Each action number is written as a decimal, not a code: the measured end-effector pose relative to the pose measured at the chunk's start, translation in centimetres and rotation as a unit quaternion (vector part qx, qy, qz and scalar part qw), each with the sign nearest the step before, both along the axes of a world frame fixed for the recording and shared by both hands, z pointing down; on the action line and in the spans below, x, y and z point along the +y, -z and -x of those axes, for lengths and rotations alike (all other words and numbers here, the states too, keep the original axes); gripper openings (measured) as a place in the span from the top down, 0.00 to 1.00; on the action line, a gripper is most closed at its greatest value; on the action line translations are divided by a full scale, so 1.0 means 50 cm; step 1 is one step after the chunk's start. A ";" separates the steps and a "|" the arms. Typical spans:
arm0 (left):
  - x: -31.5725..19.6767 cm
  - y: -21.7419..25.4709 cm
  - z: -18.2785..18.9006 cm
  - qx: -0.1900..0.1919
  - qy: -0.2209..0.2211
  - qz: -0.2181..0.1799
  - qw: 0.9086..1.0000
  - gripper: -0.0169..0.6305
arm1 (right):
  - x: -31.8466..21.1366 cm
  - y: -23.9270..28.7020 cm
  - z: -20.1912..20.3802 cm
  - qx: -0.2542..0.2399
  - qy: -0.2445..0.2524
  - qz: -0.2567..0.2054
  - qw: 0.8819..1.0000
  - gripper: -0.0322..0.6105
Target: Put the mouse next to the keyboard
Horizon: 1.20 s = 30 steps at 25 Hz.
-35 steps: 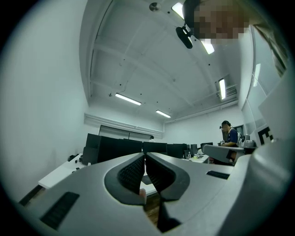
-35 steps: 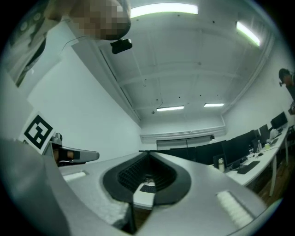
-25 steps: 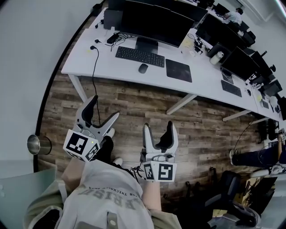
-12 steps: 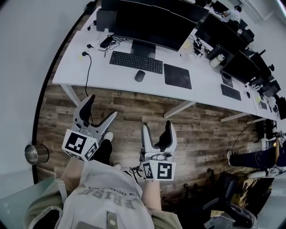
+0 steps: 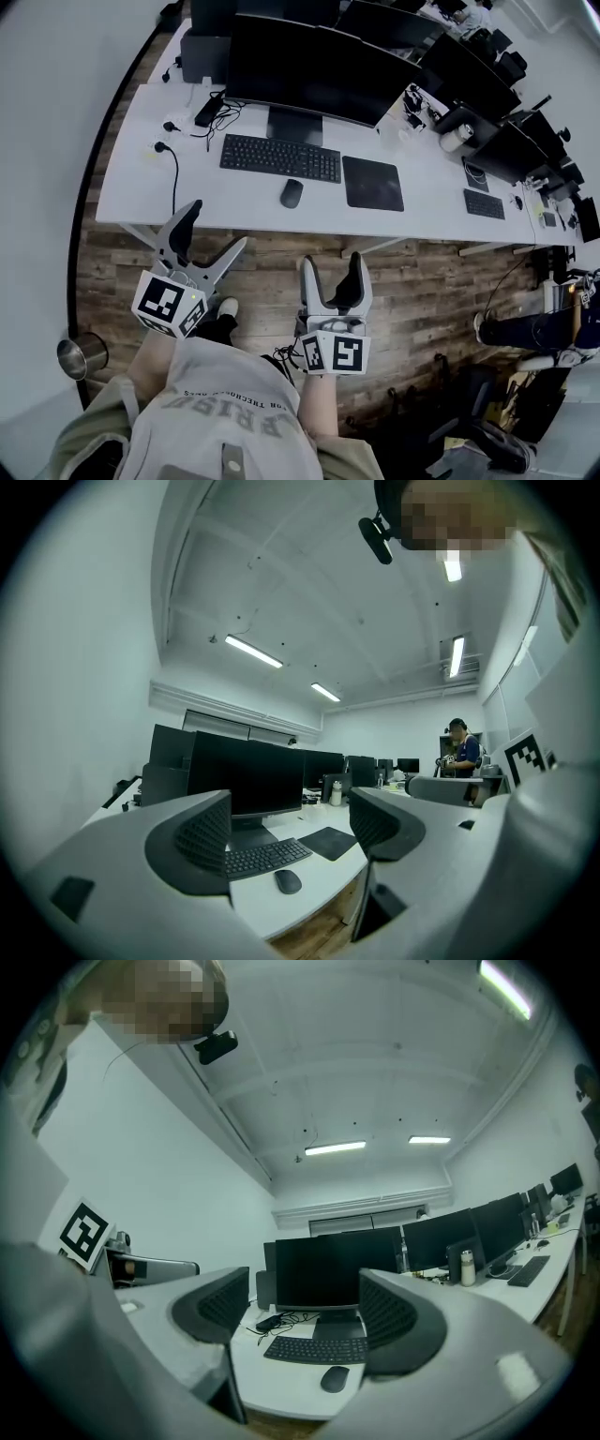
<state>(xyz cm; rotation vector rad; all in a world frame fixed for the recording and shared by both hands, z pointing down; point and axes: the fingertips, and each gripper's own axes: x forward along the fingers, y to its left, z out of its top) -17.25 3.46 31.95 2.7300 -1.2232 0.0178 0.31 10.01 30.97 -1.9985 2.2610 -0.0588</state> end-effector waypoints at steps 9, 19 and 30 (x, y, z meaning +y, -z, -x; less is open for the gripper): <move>-0.130 -0.058 0.001 -0.002 -0.018 0.037 0.999 0.39 | -0.146 -0.051 0.006 0.005 -0.013 0.044 0.999 0.39; -0.261 -0.118 -0.036 -0.017 0.026 0.055 0.998 0.39 | -0.305 -0.163 -0.021 -0.006 0.040 0.094 0.995 0.39; -0.418 -0.150 -0.139 -0.045 0.061 0.065 0.995 0.39 | -0.467 -0.291 -0.079 -0.026 0.081 0.166 0.982 0.39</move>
